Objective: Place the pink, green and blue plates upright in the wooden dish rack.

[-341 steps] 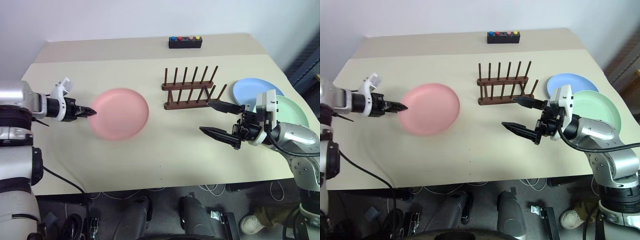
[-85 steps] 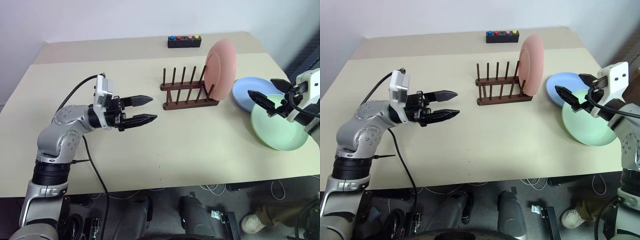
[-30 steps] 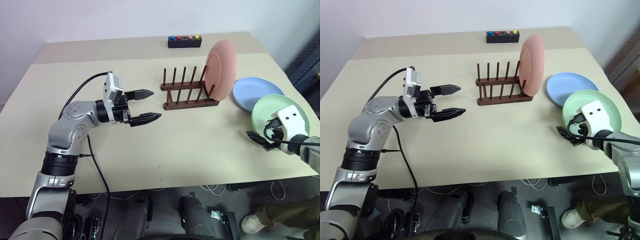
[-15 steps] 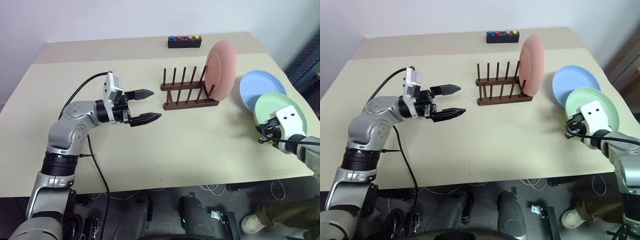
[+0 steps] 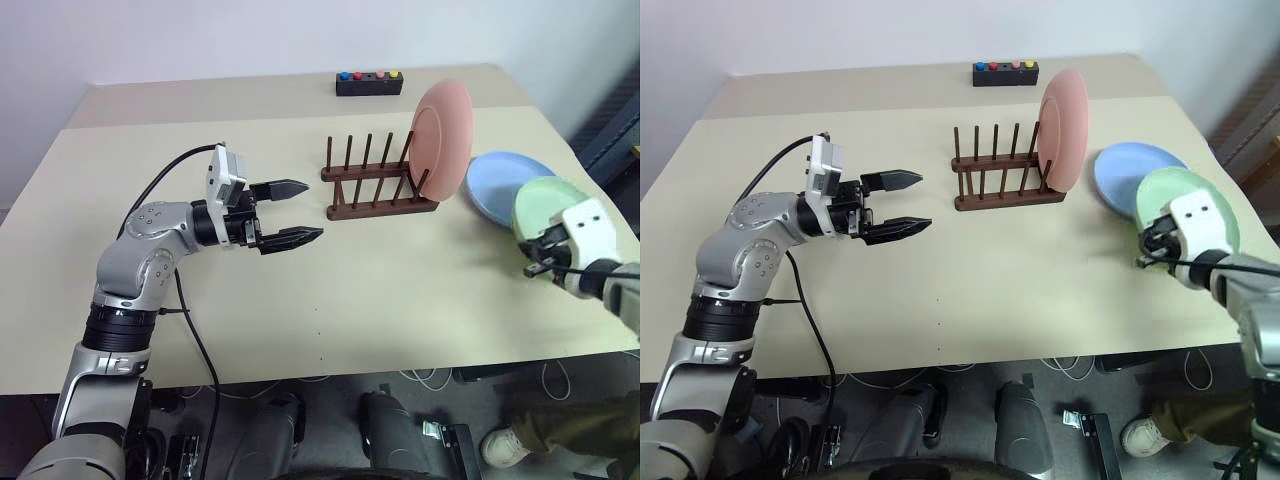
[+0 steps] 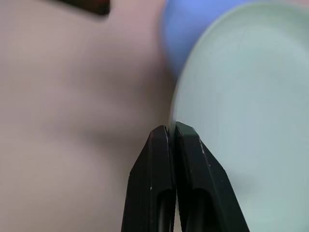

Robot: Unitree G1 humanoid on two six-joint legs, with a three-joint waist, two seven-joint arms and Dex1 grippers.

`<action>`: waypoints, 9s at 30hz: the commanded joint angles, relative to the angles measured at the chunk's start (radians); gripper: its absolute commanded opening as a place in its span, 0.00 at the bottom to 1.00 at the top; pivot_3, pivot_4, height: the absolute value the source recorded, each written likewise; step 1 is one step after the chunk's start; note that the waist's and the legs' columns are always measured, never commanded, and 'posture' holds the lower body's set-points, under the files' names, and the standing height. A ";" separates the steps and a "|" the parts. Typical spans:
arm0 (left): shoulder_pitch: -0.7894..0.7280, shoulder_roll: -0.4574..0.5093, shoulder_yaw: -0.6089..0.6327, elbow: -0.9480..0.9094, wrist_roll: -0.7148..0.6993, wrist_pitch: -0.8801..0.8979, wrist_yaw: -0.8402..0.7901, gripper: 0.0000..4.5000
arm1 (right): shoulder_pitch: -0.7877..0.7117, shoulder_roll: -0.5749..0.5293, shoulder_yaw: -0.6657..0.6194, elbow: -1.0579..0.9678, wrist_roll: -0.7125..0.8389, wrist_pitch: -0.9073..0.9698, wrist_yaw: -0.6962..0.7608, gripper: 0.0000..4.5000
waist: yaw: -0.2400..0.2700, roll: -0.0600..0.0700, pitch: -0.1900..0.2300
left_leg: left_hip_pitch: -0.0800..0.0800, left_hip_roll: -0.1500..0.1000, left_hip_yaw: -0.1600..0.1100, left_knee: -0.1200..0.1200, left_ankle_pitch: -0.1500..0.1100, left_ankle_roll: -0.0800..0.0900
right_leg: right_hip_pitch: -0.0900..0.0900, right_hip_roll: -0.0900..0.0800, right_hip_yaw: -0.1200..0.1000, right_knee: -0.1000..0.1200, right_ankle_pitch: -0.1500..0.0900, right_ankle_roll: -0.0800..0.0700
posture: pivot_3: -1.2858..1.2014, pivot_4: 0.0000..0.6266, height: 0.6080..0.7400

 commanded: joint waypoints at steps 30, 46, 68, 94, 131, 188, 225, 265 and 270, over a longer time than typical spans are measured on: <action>0.076 0.009 0.142 -0.119 -0.063 0.007 0.143 1.00 | -0.858 0.406 -0.169 0.147 0.833 0.011 -0.061 0.01 | -0.002 0.000 0.000 | 0.000 0.000 0.000 -0.001 0.000 0.000 | -0.001 -0.001 0.001 0.000 0.000 0.000 | 0.52 0.24 1.00; 0.105 0.029 0.152 -0.169 -0.091 0.041 0.156 1.00 | -0.800 0.413 -0.010 0.435 0.786 0.025 0.238 0.01 | -0.007 0.001 0.000 | 0.000 0.000 0.000 -0.001 0.000 0.000 | -0.002 0.000 0.000 0.001 0.000 0.000 | 0.52 0.24 1.00; 0.103 0.027 0.145 -0.183 -0.095 0.045 0.157 1.00 | -0.764 0.452 0.043 0.604 0.555 -0.094 0.370 0.01 | -0.006 0.001 0.000 | 0.000 0.000 0.000 -0.001 0.000 0.000 | -0.002 0.000 0.001 0.001 0.000 0.000 | 0.52 0.24 1.00; 0.099 0.029 0.144 -0.197 -0.113 0.066 0.168 1.00 | -0.731 0.459 0.059 0.668 0.432 -0.121 0.385 0.01 | -0.006 0.001 0.000 | 0.000 0.000 0.000 -0.001 0.000 0.000 | -0.002 0.000 0.000 0.001 0.000 0.000 | 0.52 0.24 1.00; 0.093 0.022 0.139 -0.189 -0.115 0.075 0.163 1.00 | -0.712 0.418 0.133 0.492 0.307 -0.257 0.384 0.99 | -0.006 0.001 0.000 | 0.000 0.000 0.000 -0.001 0.000 0.000 | -0.003 0.000 0.000 0.001 0.000 0.000 | 0.52 0.24 1.00; 0.068 0.012 0.014 -0.169 -0.052 0.083 0.086 1.00 | -0.318 0.032 0.099 0.560 -0.066 -0.667 0.337 0.99 | -0.002 0.002 0.001 | 0.000 0.000 0.004 -0.001 0.000 0.000 | -0.002 0.000 0.003 0.001 0.000 0.000 | 0.52 0.24 1.00; 0.043 -0.175 -0.165 -0.240 0.143 0.158 0.337 1.00 | -0.623 0.119 0.220 1.095 -0.243 -0.778 0.162 0.01 | -0.003 0.002 0.000 | 0.001 0.000 0.004 -0.001 0.003 -0.005 | -0.001 0.000 0.003 0.001 0.000 0.000 | 0.52 0.24 1.00; 0.103 0.031 0.116 -0.203 -0.016 0.126 0.235 1.00 | -0.947 0.686 -0.137 0.383 0.963 0.032 -0.145 0.01 | -0.008 0.003 0.000 | -0.001 0.001 0.003 -0.001 0.000 0.000 | -0.004 0.001 0.003 0.003 0.000 0.000 | 0.52 0.24 1.00; 0.107 0.030 0.111 -0.214 -0.025 0.131 0.248 1.00 | -0.905 0.732 -0.119 0.358 0.978 0.015 -0.179 0.01 | -0.011 0.003 0.000 | -0.001 0.001 0.003 -0.002 0.000 0.000 | -0.005 0.001 0.003 0.004 0.000 0.000 | 0.52 0.24 1.00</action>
